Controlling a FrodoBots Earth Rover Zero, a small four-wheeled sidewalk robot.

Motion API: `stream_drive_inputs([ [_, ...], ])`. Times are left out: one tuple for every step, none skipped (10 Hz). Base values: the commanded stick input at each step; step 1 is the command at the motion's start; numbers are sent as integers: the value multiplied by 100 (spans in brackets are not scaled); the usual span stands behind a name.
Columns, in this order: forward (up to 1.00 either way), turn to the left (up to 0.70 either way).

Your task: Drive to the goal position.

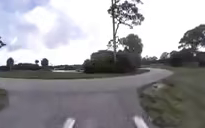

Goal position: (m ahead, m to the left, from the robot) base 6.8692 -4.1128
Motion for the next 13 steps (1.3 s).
stream_drive_inputs([
  [85, 0],
  [85, 0],
  [85, 0],
  [85, 0],
  [85, -21],
  [85, -34],
  [85, -34],
  [85, -34],
  [85, -20],
  [85, -3],
  [85, -10],
  [85, -24],
  [85, -34],
])
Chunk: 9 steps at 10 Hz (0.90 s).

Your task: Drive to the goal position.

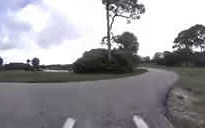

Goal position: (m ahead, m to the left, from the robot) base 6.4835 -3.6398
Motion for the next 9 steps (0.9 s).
stream_drive_inputs([
  [85, -27],
  [85, -1],
  [85, -6],
  [85, -12],
  [85, -33],
  [85, 0],
  [85, 0],
  [85, -1],
  [85, -10],
])
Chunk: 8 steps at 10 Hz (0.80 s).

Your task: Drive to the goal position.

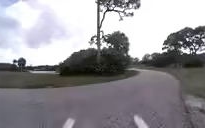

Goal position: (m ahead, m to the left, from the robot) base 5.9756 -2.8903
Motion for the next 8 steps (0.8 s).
stream_drive_inputs([
  [85, -21],
  [85, -27],
  [85, 0],
  [85, 0],
  [85, 0],
  [85, 0],
  [85, -2],
  [85, -33],
])
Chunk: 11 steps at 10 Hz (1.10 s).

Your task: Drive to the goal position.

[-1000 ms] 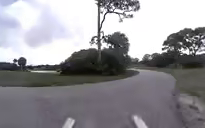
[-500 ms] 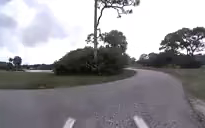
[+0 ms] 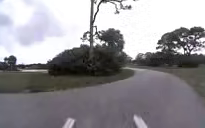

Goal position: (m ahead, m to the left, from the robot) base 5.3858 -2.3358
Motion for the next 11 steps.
stream_drive_inputs([
  [85, -30],
  [85, -28],
  [85, -7],
  [85, -33],
  [85, -29],
  [85, -4],
  [85, -16],
  [85, -33],
  [85, -33],
  [85, -33],
  [85, -33],
])
